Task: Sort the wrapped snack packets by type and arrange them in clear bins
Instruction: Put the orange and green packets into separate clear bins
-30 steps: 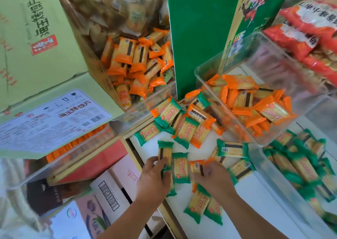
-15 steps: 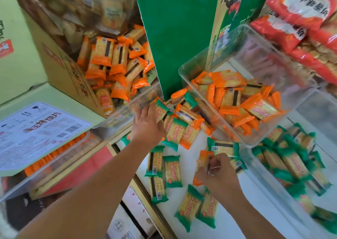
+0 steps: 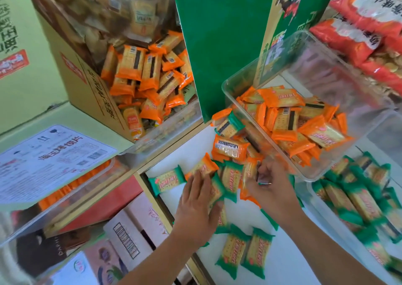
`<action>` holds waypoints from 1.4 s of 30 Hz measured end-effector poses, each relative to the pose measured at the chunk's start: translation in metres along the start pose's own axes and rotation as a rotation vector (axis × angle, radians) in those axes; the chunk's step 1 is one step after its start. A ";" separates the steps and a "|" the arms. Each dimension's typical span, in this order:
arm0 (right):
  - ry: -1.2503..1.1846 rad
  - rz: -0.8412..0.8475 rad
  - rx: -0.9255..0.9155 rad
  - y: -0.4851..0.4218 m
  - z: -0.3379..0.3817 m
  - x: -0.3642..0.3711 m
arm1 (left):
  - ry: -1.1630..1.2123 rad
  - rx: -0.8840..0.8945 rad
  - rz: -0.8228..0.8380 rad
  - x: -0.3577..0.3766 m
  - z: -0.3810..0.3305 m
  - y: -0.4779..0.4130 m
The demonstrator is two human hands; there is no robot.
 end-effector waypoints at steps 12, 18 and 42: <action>-0.054 -0.088 0.289 0.049 -0.036 -0.037 | 0.193 -0.280 0.174 -0.042 0.021 -0.076; -0.076 -0.175 0.344 0.053 -0.048 -0.050 | 0.294 -0.317 -0.058 -0.068 0.001 -0.068; 0.004 -0.130 0.309 0.035 -0.066 -0.036 | -0.058 0.056 0.040 0.016 -0.069 -0.092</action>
Point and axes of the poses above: each hand's wrist, its own y-axis away from the middle knuckle, its own x-axis out of the palm, z = x × y, the point moved 4 cm from there along -y, towards the middle knuckle, and after that the axes turned 1 degree about -z, right-handed, at the moved point
